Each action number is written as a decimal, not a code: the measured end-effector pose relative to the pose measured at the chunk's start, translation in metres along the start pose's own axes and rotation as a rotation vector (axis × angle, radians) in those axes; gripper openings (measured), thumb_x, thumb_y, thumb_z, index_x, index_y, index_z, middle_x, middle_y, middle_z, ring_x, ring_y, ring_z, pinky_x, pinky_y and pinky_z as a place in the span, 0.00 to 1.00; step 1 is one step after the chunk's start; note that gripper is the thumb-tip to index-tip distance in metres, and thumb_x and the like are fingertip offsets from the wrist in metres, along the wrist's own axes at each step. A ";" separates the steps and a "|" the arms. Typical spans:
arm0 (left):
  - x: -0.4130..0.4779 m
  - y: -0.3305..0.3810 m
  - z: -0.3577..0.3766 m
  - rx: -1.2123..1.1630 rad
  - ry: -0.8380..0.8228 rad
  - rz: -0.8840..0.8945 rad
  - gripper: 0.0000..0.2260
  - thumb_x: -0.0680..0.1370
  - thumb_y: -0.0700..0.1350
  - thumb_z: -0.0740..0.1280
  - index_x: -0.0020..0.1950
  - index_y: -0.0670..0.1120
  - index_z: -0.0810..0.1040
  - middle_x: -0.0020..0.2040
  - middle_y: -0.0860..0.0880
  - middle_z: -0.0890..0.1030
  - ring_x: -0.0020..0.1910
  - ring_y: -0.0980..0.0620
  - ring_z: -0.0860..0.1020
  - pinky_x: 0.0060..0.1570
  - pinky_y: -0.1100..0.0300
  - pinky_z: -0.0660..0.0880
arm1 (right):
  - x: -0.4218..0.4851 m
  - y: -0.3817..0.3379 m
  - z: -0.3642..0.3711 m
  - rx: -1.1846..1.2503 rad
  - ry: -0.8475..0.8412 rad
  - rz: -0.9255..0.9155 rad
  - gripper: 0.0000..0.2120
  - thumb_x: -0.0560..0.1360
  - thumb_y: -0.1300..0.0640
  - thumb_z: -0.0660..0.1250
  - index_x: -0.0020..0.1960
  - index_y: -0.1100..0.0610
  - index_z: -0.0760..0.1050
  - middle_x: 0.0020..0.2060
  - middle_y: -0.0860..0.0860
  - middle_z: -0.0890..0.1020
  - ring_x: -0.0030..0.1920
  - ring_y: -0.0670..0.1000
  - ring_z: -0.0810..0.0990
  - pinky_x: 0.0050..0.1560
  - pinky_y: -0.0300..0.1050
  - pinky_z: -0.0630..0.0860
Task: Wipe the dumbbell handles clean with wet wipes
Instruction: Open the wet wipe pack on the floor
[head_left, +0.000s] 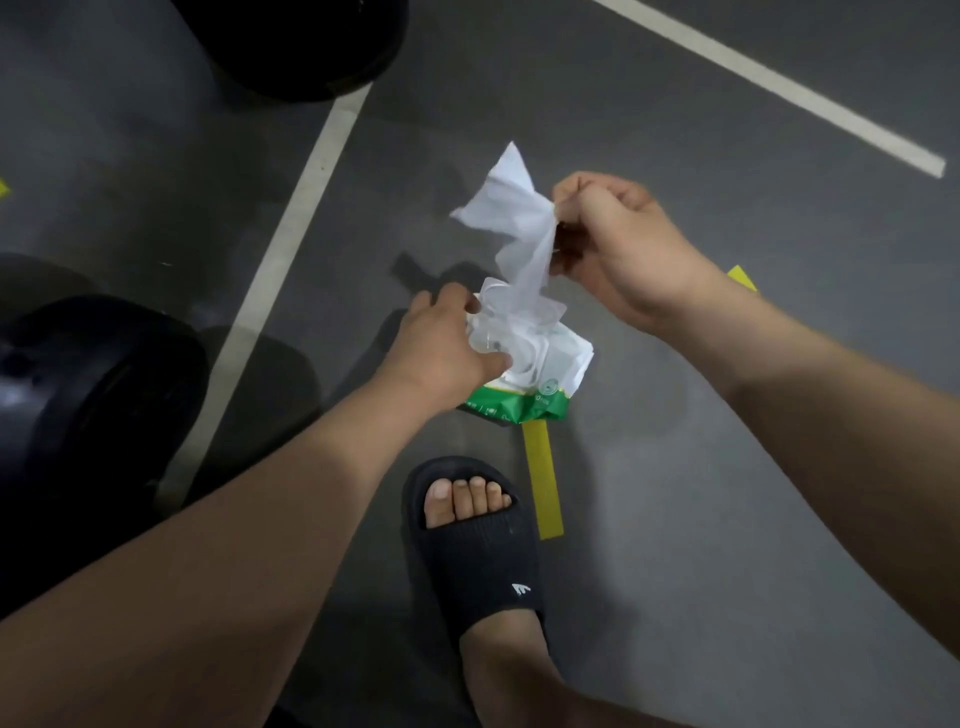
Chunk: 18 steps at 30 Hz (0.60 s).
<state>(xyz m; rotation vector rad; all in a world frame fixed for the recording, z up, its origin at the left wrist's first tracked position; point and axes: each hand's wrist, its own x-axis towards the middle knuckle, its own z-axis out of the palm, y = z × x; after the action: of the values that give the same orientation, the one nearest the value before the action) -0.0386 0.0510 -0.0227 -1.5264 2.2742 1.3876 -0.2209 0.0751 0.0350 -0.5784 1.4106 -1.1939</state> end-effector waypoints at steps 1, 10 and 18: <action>-0.002 0.004 -0.006 -0.051 0.015 -0.020 0.26 0.70 0.53 0.77 0.63 0.49 0.73 0.58 0.51 0.72 0.56 0.52 0.74 0.55 0.61 0.70 | 0.000 0.000 0.001 -0.009 -0.002 0.008 0.13 0.74 0.67 0.56 0.35 0.56 0.71 0.31 0.53 0.71 0.32 0.52 0.69 0.35 0.45 0.67; -0.019 0.015 -0.039 -0.869 0.147 -0.082 0.08 0.79 0.46 0.70 0.56 0.47 0.83 0.51 0.50 0.87 0.53 0.50 0.84 0.60 0.47 0.79 | -0.002 0.004 0.013 -0.215 -0.013 0.072 0.11 0.79 0.66 0.60 0.42 0.58 0.76 0.37 0.57 0.76 0.36 0.50 0.74 0.39 0.43 0.73; -0.029 -0.002 -0.048 -0.853 0.295 -0.144 0.09 0.73 0.46 0.68 0.46 0.43 0.84 0.47 0.44 0.87 0.52 0.44 0.85 0.60 0.41 0.78 | 0.000 0.015 0.006 -1.115 -0.114 0.118 0.09 0.78 0.60 0.63 0.53 0.55 0.81 0.47 0.51 0.85 0.47 0.53 0.82 0.45 0.42 0.76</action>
<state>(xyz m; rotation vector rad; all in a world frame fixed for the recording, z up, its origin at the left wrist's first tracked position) -0.0036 0.0372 0.0186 -2.1640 1.6861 2.3926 -0.2113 0.0787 0.0221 -1.2628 1.9110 -0.1688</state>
